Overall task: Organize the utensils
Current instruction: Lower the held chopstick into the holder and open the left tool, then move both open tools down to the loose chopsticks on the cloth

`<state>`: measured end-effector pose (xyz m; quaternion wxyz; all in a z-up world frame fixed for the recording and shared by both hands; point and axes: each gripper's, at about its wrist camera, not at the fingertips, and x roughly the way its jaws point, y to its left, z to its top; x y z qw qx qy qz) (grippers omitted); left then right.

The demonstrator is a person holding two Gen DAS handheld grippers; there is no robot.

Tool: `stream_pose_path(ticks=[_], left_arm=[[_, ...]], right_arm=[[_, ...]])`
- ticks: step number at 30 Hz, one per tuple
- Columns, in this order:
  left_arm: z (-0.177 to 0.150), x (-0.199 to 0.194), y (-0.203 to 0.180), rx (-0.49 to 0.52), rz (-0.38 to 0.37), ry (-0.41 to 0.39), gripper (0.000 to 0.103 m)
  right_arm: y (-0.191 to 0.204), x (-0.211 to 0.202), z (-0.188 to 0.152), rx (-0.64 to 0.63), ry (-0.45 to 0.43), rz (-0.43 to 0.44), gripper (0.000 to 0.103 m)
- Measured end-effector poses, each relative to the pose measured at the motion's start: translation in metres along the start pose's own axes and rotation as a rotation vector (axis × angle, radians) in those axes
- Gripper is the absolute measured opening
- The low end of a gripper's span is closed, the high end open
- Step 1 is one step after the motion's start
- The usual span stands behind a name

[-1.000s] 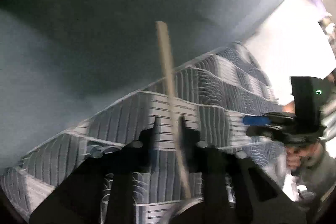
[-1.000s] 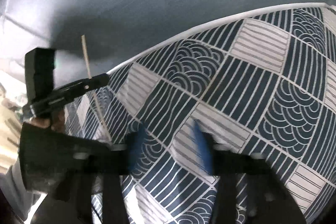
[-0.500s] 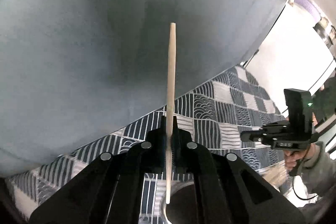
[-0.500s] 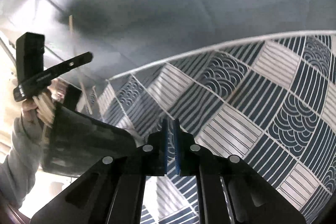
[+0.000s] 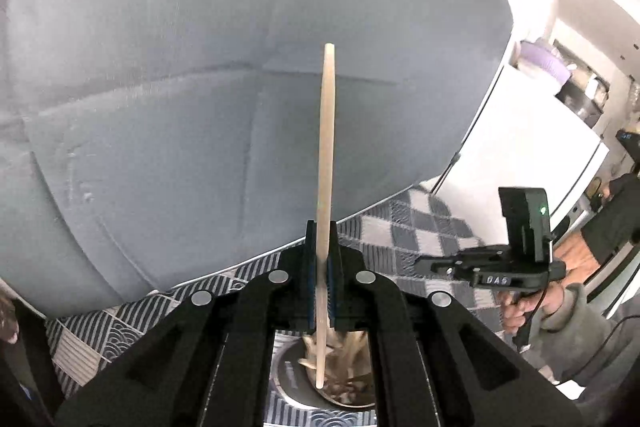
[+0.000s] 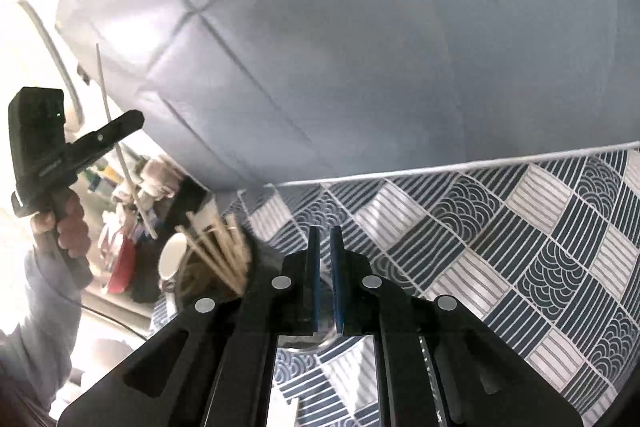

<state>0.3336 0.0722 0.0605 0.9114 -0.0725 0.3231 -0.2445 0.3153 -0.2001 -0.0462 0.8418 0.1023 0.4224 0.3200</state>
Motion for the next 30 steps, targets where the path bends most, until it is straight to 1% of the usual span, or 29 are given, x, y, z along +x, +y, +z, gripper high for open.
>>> stream_pose_path(ticks=[3,6,8,11,13,14,15,16,17,18,19,20,21,22,23,24,25,26,30], left_arm=[[-0.006,-0.001,-0.009,-0.007,-0.013,-0.030,0.005],[-0.015,0.008,-0.011,-0.014,-0.019,-0.018,0.005],[-0.024,0.016,-0.013,-0.019,-0.040,-0.009,0.005],[-0.037,0.021,-0.017,-0.013,-0.037,-0.017,0.005],[-0.044,0.021,-0.016,-0.020,-0.037,-0.014,0.008],[-0.047,0.021,-0.017,-0.019,-0.026,-0.017,0.020],[-0.050,0.019,-0.016,-0.020,-0.007,-0.021,0.041],[-0.052,0.015,-0.013,-0.023,0.021,-0.029,0.050],[-0.054,0.010,-0.012,-0.029,0.049,-0.048,0.058],[-0.055,0.003,-0.008,-0.035,0.063,-0.058,0.064],[-0.055,-0.002,-0.006,-0.043,0.085,-0.068,0.068],[-0.055,-0.009,-0.004,-0.049,0.129,-0.087,0.072],[-0.055,-0.015,-0.004,-0.047,0.147,-0.098,0.078],[-0.056,-0.021,-0.004,-0.045,0.168,-0.108,0.083],[-0.057,-0.029,-0.004,-0.047,0.195,-0.118,0.091],[-0.059,-0.034,-0.002,-0.049,0.211,-0.117,0.095],[-0.059,-0.037,-0.001,-0.052,0.221,-0.112,0.097],[-0.061,-0.040,0.000,-0.055,0.240,-0.100,0.097],[-0.067,-0.050,0.000,-0.086,0.298,-0.076,0.097]], right_arm=[[0.010,-0.006,-0.005,-0.026,-0.004,0.004,0.007],[0.016,-0.009,-0.010,-0.038,0.006,-0.005,0.008],[0.016,-0.010,-0.014,-0.038,0.013,-0.009,0.008],[0.011,-0.010,-0.022,-0.027,0.028,-0.024,0.008],[0.008,-0.012,-0.027,-0.012,0.032,-0.029,0.009],[0.006,-0.014,-0.028,-0.005,0.029,-0.036,0.009],[0.005,-0.015,-0.029,0.000,0.025,-0.048,0.010],[0.003,-0.016,-0.029,0.007,0.022,-0.066,0.016],[0.002,-0.018,-0.028,0.019,0.016,-0.085,0.023],[0.000,-0.020,-0.027,0.030,0.004,-0.101,0.040],[0.000,-0.025,-0.026,0.037,-0.023,-0.124,0.051],[0.000,-0.028,-0.024,0.040,-0.041,-0.137,0.057],[-0.001,-0.031,-0.023,0.046,-0.056,-0.145,0.062],[-0.001,-0.035,-0.020,0.059,-0.069,-0.149,0.071],[-0.001,-0.037,-0.018,0.067,-0.077,-0.149,0.075],[0.000,-0.040,-0.016,0.074,-0.089,-0.147,0.077],[0.001,-0.042,-0.015,0.080,-0.096,-0.148,0.085],[0.002,-0.044,-0.013,0.084,-0.098,-0.152,0.087],[0.009,-0.043,-0.010,0.084,-0.075,-0.174,0.088]])
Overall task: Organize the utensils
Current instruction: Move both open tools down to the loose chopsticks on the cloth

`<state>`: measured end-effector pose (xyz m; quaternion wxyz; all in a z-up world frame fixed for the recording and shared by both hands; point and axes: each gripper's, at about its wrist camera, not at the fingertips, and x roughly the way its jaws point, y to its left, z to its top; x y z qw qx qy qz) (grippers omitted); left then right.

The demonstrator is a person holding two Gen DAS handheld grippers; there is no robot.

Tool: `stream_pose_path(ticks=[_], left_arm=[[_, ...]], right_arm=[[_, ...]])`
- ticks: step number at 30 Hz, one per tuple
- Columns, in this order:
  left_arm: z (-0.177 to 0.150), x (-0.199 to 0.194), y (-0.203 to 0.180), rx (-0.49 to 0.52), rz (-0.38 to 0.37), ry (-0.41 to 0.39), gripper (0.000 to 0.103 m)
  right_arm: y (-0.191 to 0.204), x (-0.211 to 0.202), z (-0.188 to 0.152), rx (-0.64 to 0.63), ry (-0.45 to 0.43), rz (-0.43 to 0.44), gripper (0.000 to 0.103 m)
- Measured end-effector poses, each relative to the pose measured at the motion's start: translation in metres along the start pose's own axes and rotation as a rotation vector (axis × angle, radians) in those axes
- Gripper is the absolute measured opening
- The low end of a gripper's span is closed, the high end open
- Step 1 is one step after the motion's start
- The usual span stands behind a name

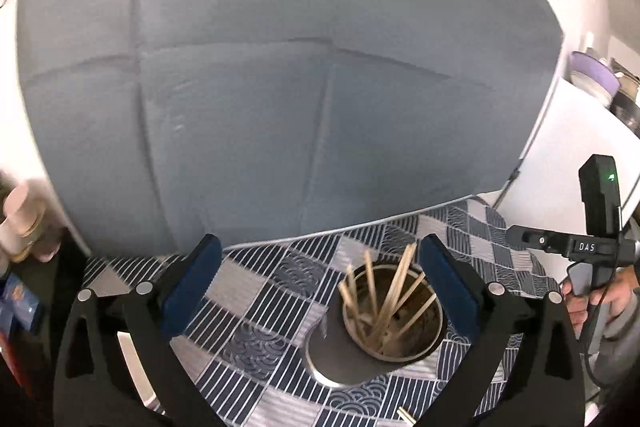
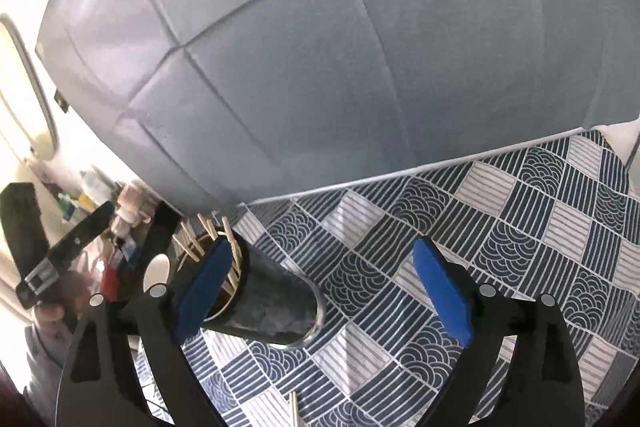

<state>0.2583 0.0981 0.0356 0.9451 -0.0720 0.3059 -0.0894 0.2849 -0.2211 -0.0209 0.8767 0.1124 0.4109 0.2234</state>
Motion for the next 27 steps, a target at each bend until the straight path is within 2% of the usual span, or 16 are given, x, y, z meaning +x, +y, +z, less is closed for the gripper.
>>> stream_pose_path(ticks=[3,9,13,20,24,27], left_arm=[[-0.011,-0.009,0.002,-0.022,0.028,0.025,0.097],[-0.043,-0.023,-0.009,0.018,0.077,0.077,0.097],[-0.066,-0.027,-0.015,0.028,0.088,0.125,0.097],[-0.113,-0.018,-0.032,0.062,0.103,0.233,0.097],[-0.139,-0.008,-0.034,0.018,0.086,0.294,0.097],[-0.164,0.000,-0.039,0.007,0.128,0.344,0.097]], right_arm=[[0.008,0.002,-0.004,-0.014,0.024,-0.001,0.088],[0.019,0.013,-0.031,-0.081,0.094,0.001,0.089],[0.022,0.024,-0.063,-0.144,0.169,-0.014,0.089],[0.012,0.046,-0.125,-0.174,0.301,-0.033,0.089],[0.012,0.057,-0.158,-0.201,0.370,-0.032,0.089],[0.015,0.065,-0.178,-0.243,0.408,-0.042,0.089]])
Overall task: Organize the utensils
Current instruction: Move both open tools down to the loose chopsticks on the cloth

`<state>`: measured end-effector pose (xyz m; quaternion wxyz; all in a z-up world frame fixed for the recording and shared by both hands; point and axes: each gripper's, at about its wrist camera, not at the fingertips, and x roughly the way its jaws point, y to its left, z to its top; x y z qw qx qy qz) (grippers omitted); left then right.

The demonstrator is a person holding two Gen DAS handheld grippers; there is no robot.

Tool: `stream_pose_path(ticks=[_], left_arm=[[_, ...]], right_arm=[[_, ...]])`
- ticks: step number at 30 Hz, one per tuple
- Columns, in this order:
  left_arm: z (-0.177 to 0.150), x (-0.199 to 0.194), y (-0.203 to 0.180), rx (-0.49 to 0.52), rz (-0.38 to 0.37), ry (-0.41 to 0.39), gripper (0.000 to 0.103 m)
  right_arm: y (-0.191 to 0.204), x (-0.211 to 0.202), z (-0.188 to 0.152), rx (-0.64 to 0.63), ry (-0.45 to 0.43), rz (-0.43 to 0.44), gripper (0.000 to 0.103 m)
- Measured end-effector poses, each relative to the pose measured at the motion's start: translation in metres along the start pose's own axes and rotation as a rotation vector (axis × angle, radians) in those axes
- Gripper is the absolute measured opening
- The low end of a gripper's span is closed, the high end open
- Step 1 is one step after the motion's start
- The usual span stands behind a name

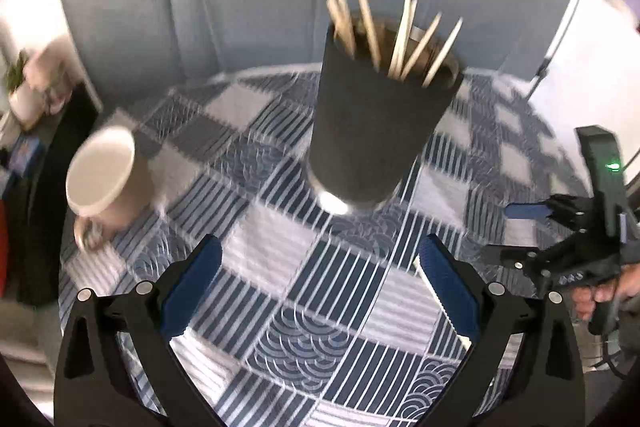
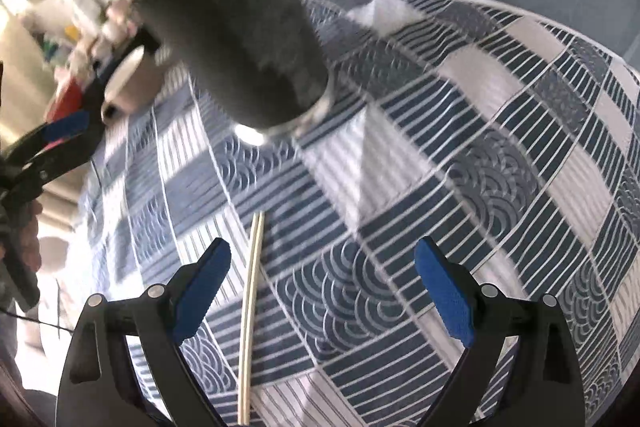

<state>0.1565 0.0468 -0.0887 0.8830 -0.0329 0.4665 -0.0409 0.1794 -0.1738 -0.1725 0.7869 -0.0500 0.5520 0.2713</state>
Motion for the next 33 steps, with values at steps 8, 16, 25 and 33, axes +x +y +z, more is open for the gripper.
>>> stream_pose_path(ticks=[8,16,25,33], left_arm=[[-0.061,0.036,-0.017,-0.029,-0.022,0.151,0.097],[-0.082,0.049,-0.014,-0.077,0.010,0.201,0.097],[-0.085,0.053,-0.014,-0.078,0.017,0.223,0.097],[-0.083,0.058,-0.021,-0.073,0.000,0.235,0.097]], right_arm=[[0.012,0.028,-0.025,-0.059,0.073,-0.036,0.089],[0.021,0.034,-0.032,-0.104,0.063,-0.083,0.089],[0.030,0.043,-0.029,-0.117,0.065,-0.164,0.094],[0.045,0.049,-0.025,-0.207,0.090,-0.277,0.095]])
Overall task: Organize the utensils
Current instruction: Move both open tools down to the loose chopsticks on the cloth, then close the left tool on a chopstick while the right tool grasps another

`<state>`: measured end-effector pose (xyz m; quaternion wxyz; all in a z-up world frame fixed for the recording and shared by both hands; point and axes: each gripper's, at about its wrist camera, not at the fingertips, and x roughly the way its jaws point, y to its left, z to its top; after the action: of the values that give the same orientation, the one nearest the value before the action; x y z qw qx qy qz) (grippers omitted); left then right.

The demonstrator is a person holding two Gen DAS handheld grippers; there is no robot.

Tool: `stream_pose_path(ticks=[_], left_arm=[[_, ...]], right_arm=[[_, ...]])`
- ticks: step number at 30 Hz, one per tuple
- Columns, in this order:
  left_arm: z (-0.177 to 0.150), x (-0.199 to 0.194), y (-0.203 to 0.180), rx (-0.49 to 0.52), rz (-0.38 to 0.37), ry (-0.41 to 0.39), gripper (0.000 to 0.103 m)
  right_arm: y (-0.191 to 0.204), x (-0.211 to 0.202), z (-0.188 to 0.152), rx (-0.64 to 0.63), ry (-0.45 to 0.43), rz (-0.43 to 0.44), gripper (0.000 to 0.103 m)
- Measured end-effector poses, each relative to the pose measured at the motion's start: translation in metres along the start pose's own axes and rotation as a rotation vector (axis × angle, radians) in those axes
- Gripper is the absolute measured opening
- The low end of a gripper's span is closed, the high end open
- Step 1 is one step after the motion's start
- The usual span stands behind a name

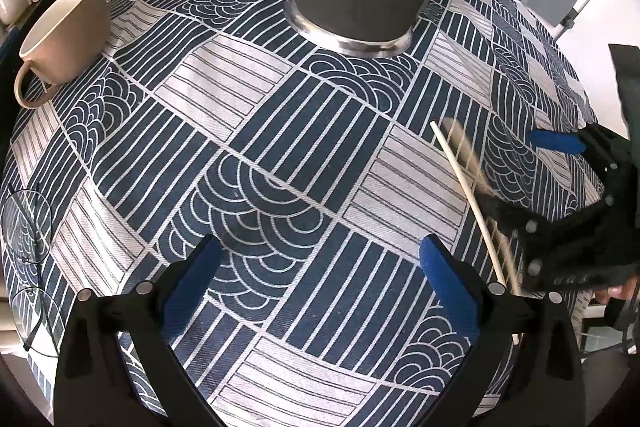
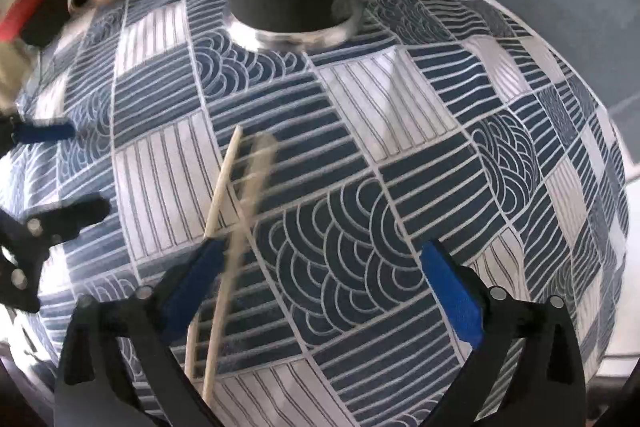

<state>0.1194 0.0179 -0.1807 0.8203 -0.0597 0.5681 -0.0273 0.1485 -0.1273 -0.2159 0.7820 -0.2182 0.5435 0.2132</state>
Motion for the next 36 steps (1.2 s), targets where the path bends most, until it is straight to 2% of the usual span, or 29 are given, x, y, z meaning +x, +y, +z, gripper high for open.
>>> stream_pose_path(ticks=[3,7,9,12,15,18,20,24,28,29,30,31,33,34,35,36], left_arm=[[0.004,0.000,-0.004,0.002,-0.001,-0.008,0.097],[0.012,0.000,-0.016,0.002,-0.016,-0.012,0.097],[0.017,0.002,-0.025,0.012,-0.041,-0.003,0.097],[0.021,0.005,-0.042,0.051,-0.034,-0.009,0.097],[0.026,0.013,-0.059,0.067,-0.045,0.024,0.097],[0.029,0.019,-0.071,0.064,-0.057,0.034,0.097],[0.030,0.028,-0.080,0.069,-0.012,0.049,0.097],[0.028,0.041,-0.099,0.108,0.107,0.070,0.099],[0.026,0.041,-0.100,0.106,0.115,0.065,0.096],[0.025,0.040,-0.099,0.105,0.112,0.058,0.091],[0.024,0.037,-0.097,0.102,0.112,0.049,0.081],[0.023,0.033,-0.092,0.099,0.111,0.034,0.075],[0.019,0.026,-0.084,0.104,0.105,0.016,0.049],[0.018,0.023,-0.075,0.094,0.101,0.014,0.040],[0.018,0.021,-0.068,0.077,0.098,0.016,0.011],[0.018,0.020,-0.054,0.030,0.063,0.031,0.004]], right_arm=[[-0.011,0.003,-0.002,0.065,0.035,0.038,0.095],[-0.022,0.000,-0.010,0.042,0.039,0.016,0.095],[-0.035,0.001,-0.017,0.076,0.061,0.049,0.095],[-0.050,0.001,-0.027,0.100,0.067,0.060,0.094],[-0.064,-0.003,-0.036,0.113,0.073,0.067,0.090],[-0.072,-0.010,-0.044,0.106,0.065,0.069,0.072],[-0.076,-0.014,-0.046,0.099,0.062,0.070,0.059],[-0.079,-0.018,-0.049,0.097,0.054,0.072,0.043],[-0.087,-0.021,-0.060,0.115,0.048,0.072,0.017],[-0.088,-0.018,-0.058,0.130,0.048,0.072,0.011],[-0.093,-0.018,-0.059,0.141,0.049,0.069,0.008],[-0.097,-0.017,-0.059,0.148,0.051,0.075,0.007],[-0.105,-0.018,-0.062,0.178,0.053,0.105,0.004],[-0.110,-0.018,-0.062,0.200,0.053,0.128,0.004],[-0.114,-0.018,-0.063,0.218,0.054,0.144,0.004],[-0.117,-0.017,-0.064,0.241,0.054,0.166,0.004]])
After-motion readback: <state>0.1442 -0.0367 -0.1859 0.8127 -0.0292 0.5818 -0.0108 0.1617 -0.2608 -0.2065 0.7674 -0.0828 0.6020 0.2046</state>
